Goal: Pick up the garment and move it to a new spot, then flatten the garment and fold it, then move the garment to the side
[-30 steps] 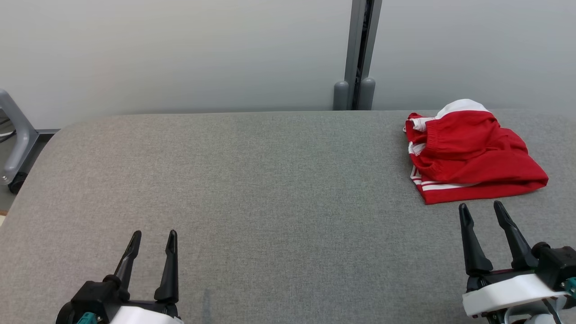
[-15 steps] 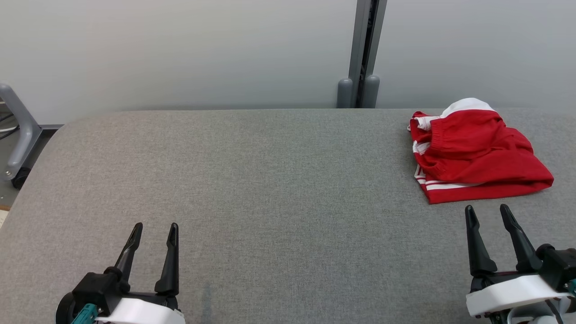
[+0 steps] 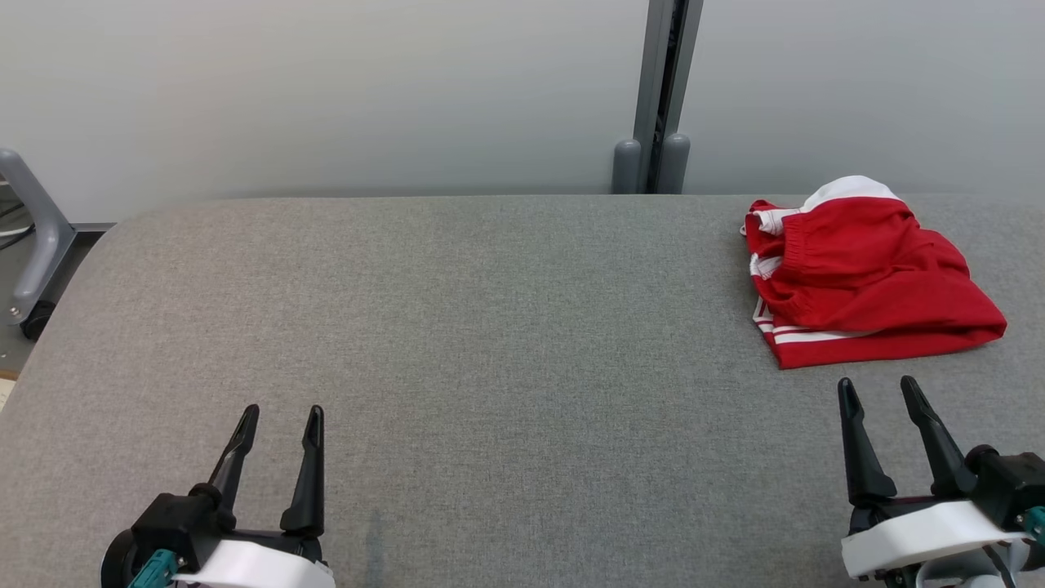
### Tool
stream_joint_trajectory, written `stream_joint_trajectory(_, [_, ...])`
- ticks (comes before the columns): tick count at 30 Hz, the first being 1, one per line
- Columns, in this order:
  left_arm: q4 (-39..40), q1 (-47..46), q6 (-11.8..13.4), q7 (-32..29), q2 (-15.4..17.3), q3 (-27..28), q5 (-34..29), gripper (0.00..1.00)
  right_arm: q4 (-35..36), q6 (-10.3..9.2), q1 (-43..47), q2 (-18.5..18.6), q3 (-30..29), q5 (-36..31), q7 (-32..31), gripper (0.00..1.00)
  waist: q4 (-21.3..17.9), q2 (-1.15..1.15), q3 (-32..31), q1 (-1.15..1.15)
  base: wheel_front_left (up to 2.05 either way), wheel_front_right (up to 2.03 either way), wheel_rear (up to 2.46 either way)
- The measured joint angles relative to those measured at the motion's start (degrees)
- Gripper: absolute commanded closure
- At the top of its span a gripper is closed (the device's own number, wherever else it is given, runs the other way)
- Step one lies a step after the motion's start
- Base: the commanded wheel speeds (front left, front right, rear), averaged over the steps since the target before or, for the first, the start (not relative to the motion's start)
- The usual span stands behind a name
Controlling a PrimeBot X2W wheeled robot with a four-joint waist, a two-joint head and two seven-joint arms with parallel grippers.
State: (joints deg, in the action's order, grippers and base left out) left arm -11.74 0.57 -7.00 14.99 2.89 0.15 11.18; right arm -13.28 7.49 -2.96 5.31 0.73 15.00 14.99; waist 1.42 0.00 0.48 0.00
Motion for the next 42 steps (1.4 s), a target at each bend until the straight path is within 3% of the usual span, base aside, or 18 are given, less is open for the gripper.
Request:
stream_joint_trajectory(13, [-0.8, -0.82, -0.24, 0.0, -0.04, -0.24, -0.03, 0.0, -0.56, 0.0, -0.27, 0.29, 0.67, 0.51, 0.0, 0.0, -0.01, 0.0, 0.06, 0.0, 0.0, 0.0, 0.0])
stream_joint_trajectory(14, [-1.2, -0.7, -0.24, -0.02, -0.13, -0.26, -0.03, 1.0, -0.79, 0.0, -0.12, 0.18, 0.68, 0.51, -0.01, 1.0, -0.01, 0.0, 0.06, 0.0, 0.0, 0.0, 0.0])
stream_joint_trajectory(19, [-3.69, 1.31, -0.24, -0.89, -0.56, -0.3, 1.0, 1.0, -2.98, 0.0, 1.49, -0.65, 0.96, 1.49, -0.69, 1.0, -0.03, 0.0, 0.06, 0.0, 0.0, 0.0, 0.0])
stream_joint_trajectory(42, [-5.43, -2.46, -0.24, -6.86, -0.53, 1.93, 23.71, 1.0, -4.71, -0.01, -1.55, -1.24, -1.45, 22.96, -6.67, 1.0, -0.29, 0.0, 0.06, 0.0, 0.0, 0.0, 0.0])
